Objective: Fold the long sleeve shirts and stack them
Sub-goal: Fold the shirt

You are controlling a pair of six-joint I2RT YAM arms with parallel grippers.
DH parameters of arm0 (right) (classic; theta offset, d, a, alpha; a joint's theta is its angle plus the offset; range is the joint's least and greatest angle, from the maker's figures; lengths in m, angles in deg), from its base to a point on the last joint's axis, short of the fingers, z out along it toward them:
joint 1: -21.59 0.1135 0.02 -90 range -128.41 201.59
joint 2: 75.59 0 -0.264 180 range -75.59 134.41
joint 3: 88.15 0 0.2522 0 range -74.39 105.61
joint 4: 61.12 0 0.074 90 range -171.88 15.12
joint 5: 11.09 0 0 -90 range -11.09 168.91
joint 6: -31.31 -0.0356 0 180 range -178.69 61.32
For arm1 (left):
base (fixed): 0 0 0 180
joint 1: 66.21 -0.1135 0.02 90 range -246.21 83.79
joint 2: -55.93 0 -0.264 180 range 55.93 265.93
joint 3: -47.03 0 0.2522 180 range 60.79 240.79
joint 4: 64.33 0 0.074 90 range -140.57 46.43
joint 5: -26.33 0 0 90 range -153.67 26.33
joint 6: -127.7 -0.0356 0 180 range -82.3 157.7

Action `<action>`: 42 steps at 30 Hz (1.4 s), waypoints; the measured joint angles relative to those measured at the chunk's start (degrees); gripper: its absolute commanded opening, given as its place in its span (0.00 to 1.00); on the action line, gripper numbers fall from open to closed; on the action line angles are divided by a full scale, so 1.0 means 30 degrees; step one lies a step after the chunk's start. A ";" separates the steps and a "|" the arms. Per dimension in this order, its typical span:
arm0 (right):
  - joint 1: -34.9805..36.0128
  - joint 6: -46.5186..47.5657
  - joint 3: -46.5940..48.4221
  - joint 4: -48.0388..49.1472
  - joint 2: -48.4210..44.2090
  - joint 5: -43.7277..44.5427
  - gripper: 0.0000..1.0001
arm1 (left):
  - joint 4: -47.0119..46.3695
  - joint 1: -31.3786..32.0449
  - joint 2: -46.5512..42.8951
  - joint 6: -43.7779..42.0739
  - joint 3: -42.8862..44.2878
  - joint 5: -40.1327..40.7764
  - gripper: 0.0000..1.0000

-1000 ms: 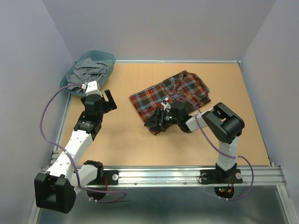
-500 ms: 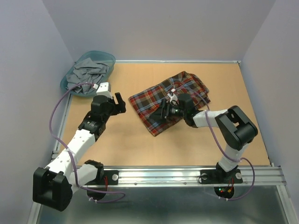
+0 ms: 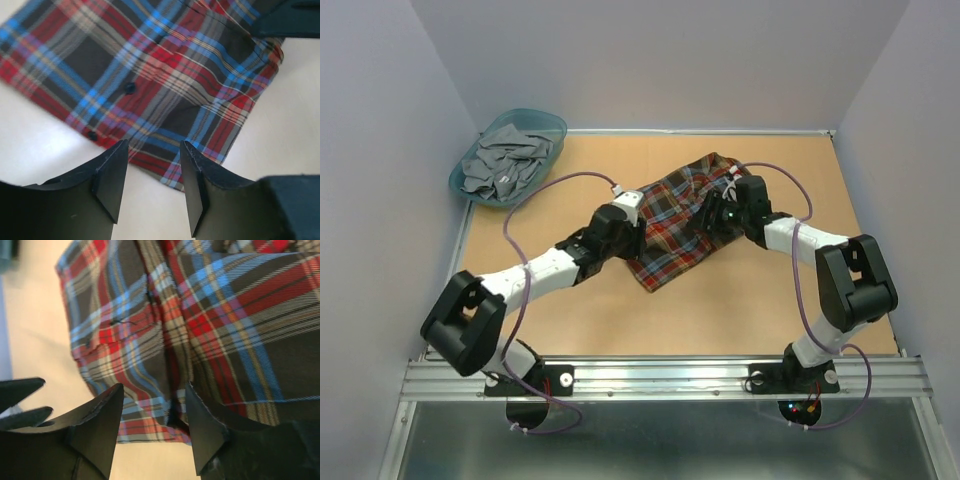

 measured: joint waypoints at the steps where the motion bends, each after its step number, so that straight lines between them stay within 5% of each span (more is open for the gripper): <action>1: 0.0000 0.0452 0.0182 -0.0517 0.0000 0.0321 0.57 | -0.0073 0.0350 0.0678 -0.0175 0.0284 -0.0051 0.53; 15: 0.0000 0.2484 0.0765 -0.3191 0.0029 0.1472 0.45 | 0.0525 0.3155 0.6207 -0.2514 0.2674 -0.2033 0.49; 24: 0.0000 0.2892 0.0765 -0.3497 0.0284 0.1559 0.23 | 0.1188 0.3759 0.6659 -0.2929 0.2667 -0.2871 0.49; 34: 0.0000 0.3038 0.0401 -0.3912 0.0291 0.3657 0.15 | 0.1741 0.3818 0.6368 -0.3155 0.2455 -0.3257 0.48; 37: -0.0007 0.3038 0.0182 -0.4218 0.0291 0.4182 0.18 | 0.1938 0.3847 0.6295 -0.3169 0.2448 -0.3279 0.48; 42: 0.0000 0.3242 0.0146 -0.4743 0.0022 0.4189 0.48 | 0.2149 0.3883 0.6222 -0.3198 0.2448 -0.3351 0.48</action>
